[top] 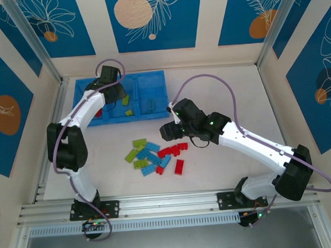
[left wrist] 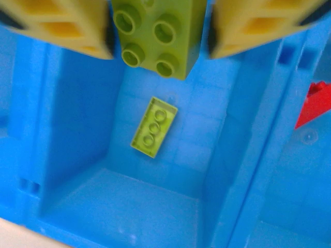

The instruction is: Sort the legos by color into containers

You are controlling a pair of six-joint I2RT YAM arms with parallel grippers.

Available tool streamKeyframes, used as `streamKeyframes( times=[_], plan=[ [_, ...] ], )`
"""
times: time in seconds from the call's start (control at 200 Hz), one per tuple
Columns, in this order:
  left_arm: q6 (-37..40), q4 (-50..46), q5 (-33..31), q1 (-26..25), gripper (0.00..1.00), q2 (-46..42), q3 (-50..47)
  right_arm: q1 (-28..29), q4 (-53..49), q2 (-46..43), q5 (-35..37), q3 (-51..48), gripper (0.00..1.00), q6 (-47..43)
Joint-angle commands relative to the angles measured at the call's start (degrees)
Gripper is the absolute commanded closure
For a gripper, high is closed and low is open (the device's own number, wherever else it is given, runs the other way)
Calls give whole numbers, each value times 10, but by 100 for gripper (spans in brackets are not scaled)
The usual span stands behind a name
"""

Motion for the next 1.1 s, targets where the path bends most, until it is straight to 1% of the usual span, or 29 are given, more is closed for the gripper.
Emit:
streamKeyframes(
  times=[0.0, 0.045, 0.13, 0.17, 0.25, 0.385, 0.47, 0.54, 0.585, 0.615, 0.655, 0.7, 0.75, 0.825, 0.89, 0.96, 1.02, 1.095],
  plan=[
    [18, -27, -4, -1, 28, -5, 52, -5, -30, -33, 51, -15, 26, 42],
    [20, -26, -1, -2, 23, -18, 51, -14, -36, -39, 55, -23, 23, 55],
    [23, -25, 1, -6, 18, -58, 33, -32, -42, -46, 48, -44, 20, 79],
    [24, -30, 5, -11, 18, -83, 16, -41, -43, -47, 39, -54, 19, 90],
    [16, -39, 37, -25, 17, -153, -34, -53, -41, -44, 19, -76, 19, 104],
    [31, -42, 53, -83, 17, -307, -146, -71, -35, -23, -13, -110, 19, 124],
    [77, -63, 70, -125, 17, -390, -196, -74, -23, -16, -26, -129, 19, 129],
    [125, -104, 86, -153, 17, -443, -217, -59, 1, -17, -60, -144, 22, 107],
    [172, -138, 122, -158, 18, -470, -226, -36, 11, -13, -71, -146, 23, 86],
    [204, -161, 158, -159, 17, -486, -231, -14, 13, -7, -69, -142, 24, 74],
    [241, -190, 190, -158, 14, -502, -239, 15, 10, 6, -54, -130, 23, 60],
    [270, -215, 203, -159, 11, -516, -247, 44, 1, 26, -34, -108, 24, 47],
    [290, -227, 185, -159, 8, -525, -261, 66, -9, 60, -16, -78, 24, 33],
    [301, -218, 141, -159, 5, -535, -285, 84, -9, 118, -14, -32, 24, -6],
    [304, -192, 127, -158, 2, -542, -314, 83, 14, 168, -23, -1, 24, -44],
    [307, -166, 141, -158, 0, -544, -333, 68, 32, 218, -30, 30, 24, -77],
    [311, -156, 149, -157, 0, -542, -342, 50, 40, 258, -41, 60, 24, -97],
    [315, -154, 142, -157, 0, -541, -352, 30, 44, 301, -62, 88, 26, -115]
  ],
)
